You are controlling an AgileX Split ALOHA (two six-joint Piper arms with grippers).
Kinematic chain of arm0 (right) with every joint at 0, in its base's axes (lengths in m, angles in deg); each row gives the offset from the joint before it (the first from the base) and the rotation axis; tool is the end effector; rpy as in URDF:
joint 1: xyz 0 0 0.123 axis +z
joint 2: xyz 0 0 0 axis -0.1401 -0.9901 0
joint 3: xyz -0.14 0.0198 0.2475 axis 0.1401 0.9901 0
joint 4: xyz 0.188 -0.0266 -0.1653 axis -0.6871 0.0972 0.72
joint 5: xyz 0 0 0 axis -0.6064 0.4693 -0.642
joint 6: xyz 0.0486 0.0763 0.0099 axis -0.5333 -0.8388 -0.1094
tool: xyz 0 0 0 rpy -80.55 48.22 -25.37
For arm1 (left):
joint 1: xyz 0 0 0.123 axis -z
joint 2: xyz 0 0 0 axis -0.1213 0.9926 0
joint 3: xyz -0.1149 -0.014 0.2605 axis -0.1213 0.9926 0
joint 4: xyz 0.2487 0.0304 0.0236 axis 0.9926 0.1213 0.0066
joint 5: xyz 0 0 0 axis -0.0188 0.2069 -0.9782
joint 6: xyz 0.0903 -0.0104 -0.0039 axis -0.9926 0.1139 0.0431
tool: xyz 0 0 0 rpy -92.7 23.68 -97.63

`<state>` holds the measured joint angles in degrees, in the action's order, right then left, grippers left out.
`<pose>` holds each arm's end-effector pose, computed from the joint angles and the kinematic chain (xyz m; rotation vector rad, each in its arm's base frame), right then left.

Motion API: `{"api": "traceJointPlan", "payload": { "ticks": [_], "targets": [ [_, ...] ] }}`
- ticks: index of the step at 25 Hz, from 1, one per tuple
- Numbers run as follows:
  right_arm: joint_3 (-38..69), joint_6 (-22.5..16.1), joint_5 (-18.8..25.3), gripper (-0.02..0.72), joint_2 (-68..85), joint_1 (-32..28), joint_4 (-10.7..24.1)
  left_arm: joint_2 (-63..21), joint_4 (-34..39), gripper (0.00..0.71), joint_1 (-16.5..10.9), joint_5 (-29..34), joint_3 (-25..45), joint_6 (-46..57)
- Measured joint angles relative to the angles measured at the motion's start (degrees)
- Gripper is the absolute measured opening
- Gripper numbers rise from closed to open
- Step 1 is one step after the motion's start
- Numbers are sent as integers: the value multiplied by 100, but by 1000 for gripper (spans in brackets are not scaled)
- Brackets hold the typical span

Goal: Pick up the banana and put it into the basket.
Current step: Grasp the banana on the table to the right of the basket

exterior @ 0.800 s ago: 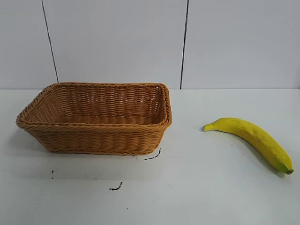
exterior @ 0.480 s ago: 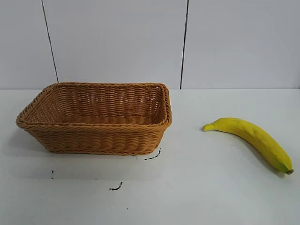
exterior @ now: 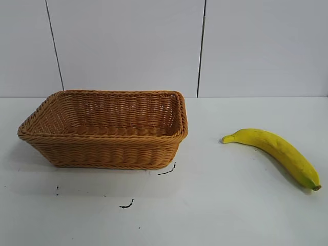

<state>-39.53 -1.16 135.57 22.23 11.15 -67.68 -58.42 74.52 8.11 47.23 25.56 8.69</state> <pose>0.0787 0.0042 0.3270 -0.0623 2.2990 0.0277 -0.0046 -0.0047 0.2742 0.0820 2.0532 -0.0501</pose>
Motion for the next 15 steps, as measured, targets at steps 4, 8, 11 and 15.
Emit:
{"api": "traceJointPlan", "payload": {
  "ticks": [4,8,11,15],
  "targets": [
    [-596,106,100,648,-1469,0,0,0,0,695,0,0,0,0],
    [-1175,124,95,648,-2765,0,0,0,0,695,0,0,0,0],
    [-1624,239,94,648,-3604,0,0,0,0,695,0,0,0,0],
    [-2264,722,82,648,-4568,0,0,0,0,695,0,0,0,0]
  ]
}}
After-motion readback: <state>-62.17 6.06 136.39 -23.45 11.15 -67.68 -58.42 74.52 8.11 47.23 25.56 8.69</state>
